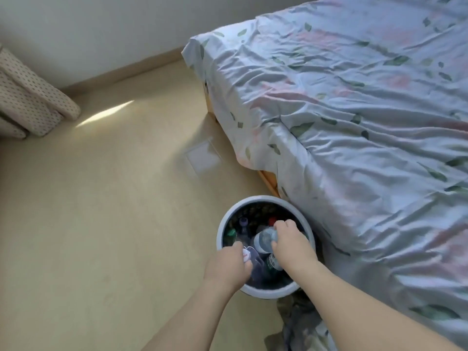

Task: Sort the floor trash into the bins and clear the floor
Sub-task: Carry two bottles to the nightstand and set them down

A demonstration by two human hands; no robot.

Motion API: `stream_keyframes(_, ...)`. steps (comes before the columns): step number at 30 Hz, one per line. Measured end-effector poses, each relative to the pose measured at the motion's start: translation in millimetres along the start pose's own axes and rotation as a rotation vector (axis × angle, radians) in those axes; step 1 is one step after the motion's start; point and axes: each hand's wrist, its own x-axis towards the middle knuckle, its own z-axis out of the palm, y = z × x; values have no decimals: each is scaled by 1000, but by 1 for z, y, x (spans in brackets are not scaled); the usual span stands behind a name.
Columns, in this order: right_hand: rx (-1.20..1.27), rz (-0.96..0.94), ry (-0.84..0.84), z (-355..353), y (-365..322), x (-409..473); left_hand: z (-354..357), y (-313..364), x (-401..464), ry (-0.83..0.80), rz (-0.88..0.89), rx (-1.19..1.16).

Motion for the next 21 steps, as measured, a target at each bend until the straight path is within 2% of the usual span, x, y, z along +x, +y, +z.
stream_keyframes(5, 62, 23, -30, 0, 7, -9, 2, -8, 2, -12, -5, -49)
stream_keyframes(8, 64, 29, -34, -57, -7, -40, -52, 7, -26, -19, 11, -56)
stream_keyframes(13, 134, 40, 47, -215, -48, -136, -193, 64, -127, 28, 89, -16)
stream_keyframes(17, 177, 27, 166, -328, -72, -240, -290, 117, -225, 142, 243, 79)
stream_keyframes(21, 210, 95, 259, -381, -72, -336, -349, 177, -287, 266, 444, 94)
